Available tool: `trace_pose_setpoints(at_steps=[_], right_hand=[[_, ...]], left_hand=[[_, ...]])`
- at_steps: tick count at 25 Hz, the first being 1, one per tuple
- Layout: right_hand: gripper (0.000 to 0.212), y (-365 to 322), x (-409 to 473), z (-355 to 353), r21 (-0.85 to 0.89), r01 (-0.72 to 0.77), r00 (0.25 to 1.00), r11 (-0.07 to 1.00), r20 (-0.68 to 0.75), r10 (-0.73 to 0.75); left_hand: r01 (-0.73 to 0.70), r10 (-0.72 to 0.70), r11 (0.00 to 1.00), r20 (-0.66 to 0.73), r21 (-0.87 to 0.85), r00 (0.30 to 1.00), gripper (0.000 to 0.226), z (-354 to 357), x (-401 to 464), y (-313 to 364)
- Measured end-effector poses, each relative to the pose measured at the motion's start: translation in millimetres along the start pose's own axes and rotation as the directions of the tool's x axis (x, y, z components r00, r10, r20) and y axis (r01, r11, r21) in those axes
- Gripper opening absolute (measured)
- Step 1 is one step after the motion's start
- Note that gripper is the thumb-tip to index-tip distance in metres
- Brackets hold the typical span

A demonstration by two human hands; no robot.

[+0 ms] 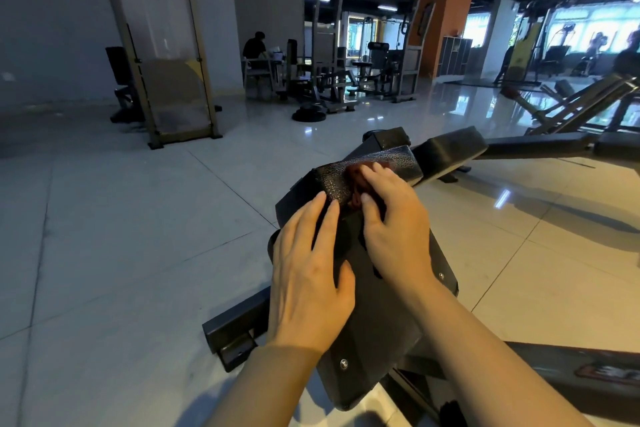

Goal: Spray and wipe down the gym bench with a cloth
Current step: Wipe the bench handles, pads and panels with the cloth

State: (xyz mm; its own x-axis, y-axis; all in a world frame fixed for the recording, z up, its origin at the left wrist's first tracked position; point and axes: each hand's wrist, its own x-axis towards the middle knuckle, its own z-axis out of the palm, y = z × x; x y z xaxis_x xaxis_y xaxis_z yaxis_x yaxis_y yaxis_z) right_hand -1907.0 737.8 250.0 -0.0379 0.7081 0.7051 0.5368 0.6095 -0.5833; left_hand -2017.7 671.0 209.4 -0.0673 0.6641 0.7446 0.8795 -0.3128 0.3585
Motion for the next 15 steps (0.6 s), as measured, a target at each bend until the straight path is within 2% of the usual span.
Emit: trace_pose_setpoints(at_steps=[3, 6, 12, 15], right_hand=[[0.042, -15, -11, 6, -0.013, 0.203, 0.974, 0.979, 0.101, -0.201], [0.043, -5, 3, -6, -0.016, 0.286, 0.944, 0.958, 0.174, -0.279], [0.043, 48, 45, -24, -0.072, 0.016, 1.000, 0.997, 0.020, -0.015], [0.039, 32, 46, -11, -0.012, 0.062, 0.998, 0.998, 0.024, -0.062]], left_hand=[[0.070, -0.071, 0.997, -0.042, -0.025, 0.997, 0.083, -1, 2, 2], [0.060, -0.059, 0.998, -0.068, 0.007, 0.996, 0.072, -3, 9, 5], [-0.170, 0.178, 0.978, -0.061, 0.121, 0.982, 0.061, 15, 44, 25], [-0.170, 0.194, 0.966, -0.109, 0.197, 0.975, 0.055, 27, 49, 17]])
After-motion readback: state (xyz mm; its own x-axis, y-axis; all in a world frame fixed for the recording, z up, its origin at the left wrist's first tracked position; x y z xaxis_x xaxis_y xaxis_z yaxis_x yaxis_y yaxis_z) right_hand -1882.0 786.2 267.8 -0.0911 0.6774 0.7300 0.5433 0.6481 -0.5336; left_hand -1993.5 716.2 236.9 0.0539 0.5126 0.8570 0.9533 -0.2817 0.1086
